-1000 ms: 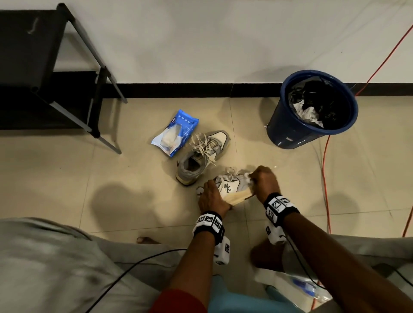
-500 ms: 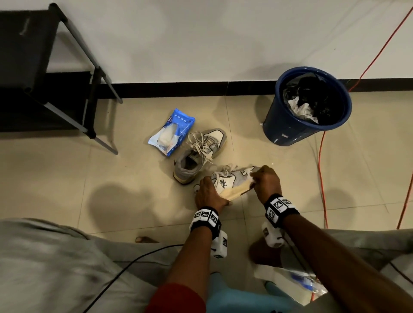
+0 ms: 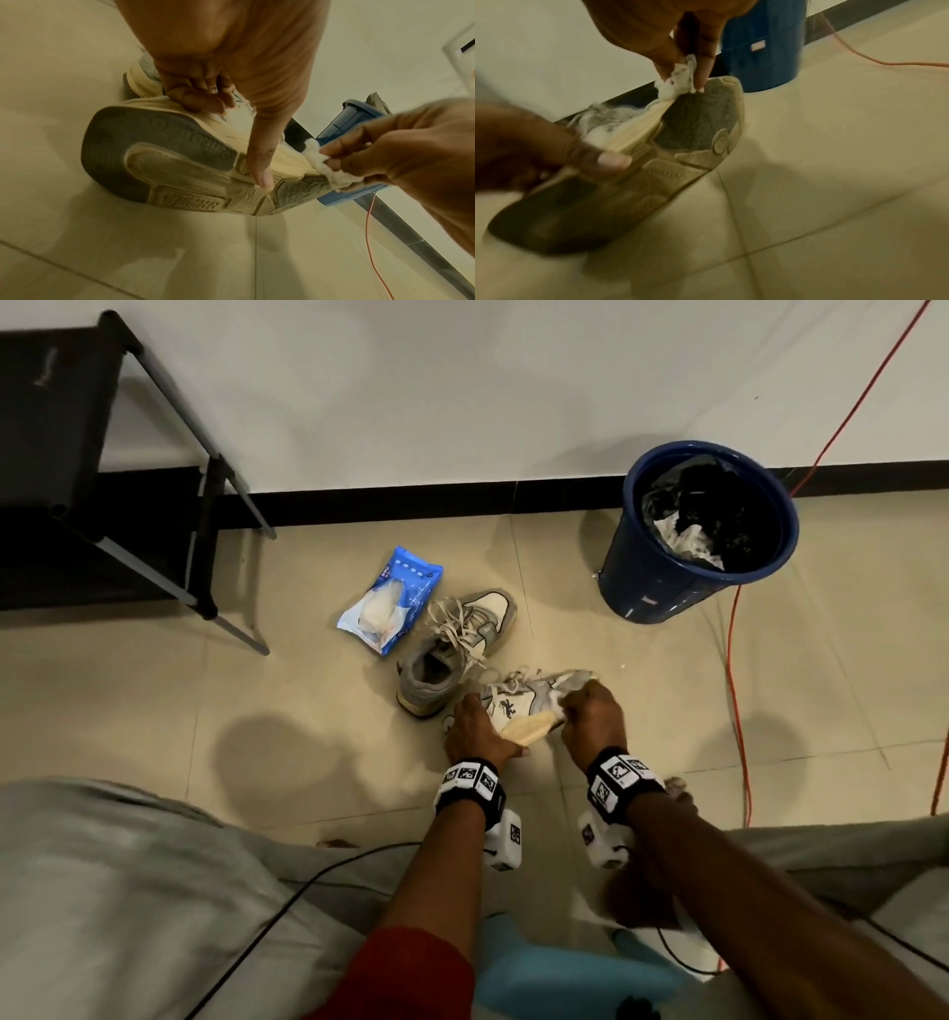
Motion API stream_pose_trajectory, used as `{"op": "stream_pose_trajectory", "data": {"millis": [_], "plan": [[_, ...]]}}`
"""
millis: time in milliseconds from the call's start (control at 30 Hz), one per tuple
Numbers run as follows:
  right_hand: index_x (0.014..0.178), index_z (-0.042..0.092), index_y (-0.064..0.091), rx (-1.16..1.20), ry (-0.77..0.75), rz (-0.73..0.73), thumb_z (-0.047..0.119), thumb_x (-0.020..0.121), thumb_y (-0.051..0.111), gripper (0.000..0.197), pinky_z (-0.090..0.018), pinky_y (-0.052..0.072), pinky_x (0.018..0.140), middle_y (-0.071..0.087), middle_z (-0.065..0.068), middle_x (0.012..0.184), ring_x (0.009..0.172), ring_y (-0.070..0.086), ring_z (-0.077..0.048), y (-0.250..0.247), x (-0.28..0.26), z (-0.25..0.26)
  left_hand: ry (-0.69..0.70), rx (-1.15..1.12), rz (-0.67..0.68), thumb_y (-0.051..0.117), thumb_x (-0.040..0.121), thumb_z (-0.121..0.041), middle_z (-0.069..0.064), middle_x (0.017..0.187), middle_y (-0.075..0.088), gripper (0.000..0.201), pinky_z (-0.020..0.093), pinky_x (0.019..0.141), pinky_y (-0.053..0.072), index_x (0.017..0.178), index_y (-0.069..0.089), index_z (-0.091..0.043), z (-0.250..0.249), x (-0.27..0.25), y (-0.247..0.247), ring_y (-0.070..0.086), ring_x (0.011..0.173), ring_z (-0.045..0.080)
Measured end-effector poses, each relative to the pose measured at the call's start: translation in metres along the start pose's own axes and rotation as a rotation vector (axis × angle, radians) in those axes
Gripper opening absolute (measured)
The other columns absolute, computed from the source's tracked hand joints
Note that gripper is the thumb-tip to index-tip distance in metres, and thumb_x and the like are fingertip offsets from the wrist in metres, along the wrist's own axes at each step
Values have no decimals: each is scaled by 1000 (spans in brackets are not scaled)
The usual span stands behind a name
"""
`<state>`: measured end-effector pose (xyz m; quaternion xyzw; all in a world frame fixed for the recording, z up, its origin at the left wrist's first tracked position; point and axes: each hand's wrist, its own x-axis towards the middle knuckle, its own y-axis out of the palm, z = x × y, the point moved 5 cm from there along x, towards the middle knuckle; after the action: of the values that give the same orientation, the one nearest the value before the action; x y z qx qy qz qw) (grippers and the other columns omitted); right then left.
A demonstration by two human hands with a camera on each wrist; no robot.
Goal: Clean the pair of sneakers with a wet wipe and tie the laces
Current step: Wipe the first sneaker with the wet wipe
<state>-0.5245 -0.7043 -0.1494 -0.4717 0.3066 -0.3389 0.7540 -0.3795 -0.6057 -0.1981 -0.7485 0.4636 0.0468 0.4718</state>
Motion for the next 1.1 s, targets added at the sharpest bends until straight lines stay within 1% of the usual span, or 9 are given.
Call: {"op": "stream_pose_trajectory", "data": {"millis": [100, 233, 367, 500, 600, 733, 867, 967, 1100], "plan": [[77, 5, 72, -153, -246, 106, -5, 53, 71, 26, -32, 47, 52, 57, -15, 78, 70, 58, -35, 16, -16, 17, -17, 2, 20, 97, 44, -42, 12, 141, 45, 115, 46, 100, 45, 137, 35, -11, -5, 1, -2, 48, 128, 35], [86, 3, 73, 4, 186, -117, -6, 65, 68, 23, -34, 48, 63, 60, -19, 83, 74, 59, -38, -13, 9, -30, -47, 1, 55, 98, 46, -36, 12, 148, 37, 125, 46, 106, 41, 145, 25, -12, -6, 5, -3, 42, 134, 34], [83, 1, 65, -187, -84, 69, -6, 63, 65, 22, -35, 46, 52, 57, -18, 86, 78, 56, -37, -5, 16, -19, -40, 10, 58, 98, 43, -39, 11, 147, 40, 128, 44, 107, 41, 145, 26, -13, -7, 2, -1, 42, 135, 33], [80, 2, 69, -130, 72, 55, 0, 66, 67, 14, -36, 47, 59, 57, -18, 80, 74, 56, -36, -12, 39, -31, -15, 105, 31, 97, 42, -43, 10, 134, 54, 112, 40, 95, 47, 134, 41, -11, -9, -9, 8, 55, 122, 31], [78, 5, 69, -197, -219, 248, -1, 60, 67, 20, -37, 49, 60, 56, -16, 79, 77, 56, -35, 16, 31, -3, 20, 121, -1, 96, 46, -40, 10, 134, 56, 111, 39, 94, 48, 138, 40, -14, -11, -15, 13, 56, 121, 31], [82, 7, 76, -143, 44, 144, 5, 69, 73, 14, -35, 51, 67, 65, -18, 83, 79, 61, -37, -8, 51, -37, 41, 119, -28, 97, 45, -38, 9, 133, 57, 113, 39, 93, 49, 139, 40, -14, -12, -20, 14, 57, 120, 32], [78, 9, 76, -174, -228, 313, 2, 60, 73, 19, -32, 48, 64, 66, -14, 77, 76, 62, -34, 5, 36, -7, 40, 115, -59, 97, 45, -37, 8, 130, 59, 110, 40, 91, 50, 137, 42, -13, -13, -23, 13, 59, 117, 31], [84, 9, 77, -121, 58, 164, 6, 67, 75, 17, -32, 46, 69, 66, -17, 86, 82, 61, -36, -18, 53, -40, 52, 97, -54, 97, 44, -37, 8, 131, 59, 113, 40, 90, 50, 140, 40, -15, -13, -24, 13, 59, 117, 32], [75, 10, 74, -142, -249, 291, 0, 60, 74, 18, -31, 46, 64, 62, -12, 76, 75, 60, -32, -2, 30, -15, 38, 97, -38, 97, 43, -39, 9, 129, 59, 106, 40, 88, 50, 131, 44, -13, -12, -22, 10, 59, 116, 33]]}}
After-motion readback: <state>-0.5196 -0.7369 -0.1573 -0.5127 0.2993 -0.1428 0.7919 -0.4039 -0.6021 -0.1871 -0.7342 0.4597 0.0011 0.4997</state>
